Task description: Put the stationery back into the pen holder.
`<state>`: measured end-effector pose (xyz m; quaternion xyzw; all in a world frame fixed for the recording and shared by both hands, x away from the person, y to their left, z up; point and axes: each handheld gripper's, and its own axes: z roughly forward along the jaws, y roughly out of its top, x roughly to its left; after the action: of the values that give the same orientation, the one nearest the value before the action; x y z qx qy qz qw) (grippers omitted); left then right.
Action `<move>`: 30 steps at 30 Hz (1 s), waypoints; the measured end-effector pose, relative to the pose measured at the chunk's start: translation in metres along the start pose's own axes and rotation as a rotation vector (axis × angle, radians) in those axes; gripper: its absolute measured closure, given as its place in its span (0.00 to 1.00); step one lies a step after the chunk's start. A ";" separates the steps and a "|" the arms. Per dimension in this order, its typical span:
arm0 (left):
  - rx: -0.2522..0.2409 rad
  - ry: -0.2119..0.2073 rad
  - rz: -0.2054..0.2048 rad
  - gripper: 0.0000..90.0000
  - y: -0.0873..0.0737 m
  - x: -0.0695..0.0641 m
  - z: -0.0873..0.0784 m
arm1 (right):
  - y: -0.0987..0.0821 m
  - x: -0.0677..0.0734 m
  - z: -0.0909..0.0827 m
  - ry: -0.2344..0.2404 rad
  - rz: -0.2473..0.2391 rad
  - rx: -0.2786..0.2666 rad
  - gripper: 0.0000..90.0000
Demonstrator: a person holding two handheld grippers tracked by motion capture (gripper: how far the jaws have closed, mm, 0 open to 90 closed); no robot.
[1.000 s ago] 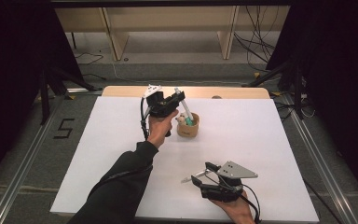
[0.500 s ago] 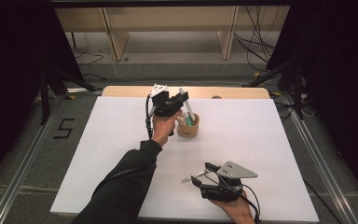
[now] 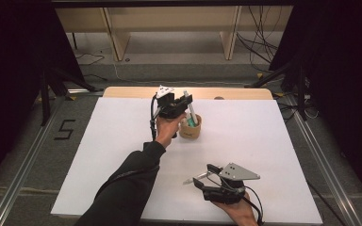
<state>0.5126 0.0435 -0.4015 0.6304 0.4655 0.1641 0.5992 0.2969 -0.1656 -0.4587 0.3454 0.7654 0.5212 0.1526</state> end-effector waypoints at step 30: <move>0.061 0.020 0.018 0.85 -0.004 0.000 0.010 | 0.000 0.001 0.000 0.007 -0.002 0.002 0.34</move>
<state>0.5187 0.0365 -0.4077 0.6508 0.4706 0.1615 0.5736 0.2965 -0.1650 -0.4591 0.3430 0.7666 0.5217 0.1502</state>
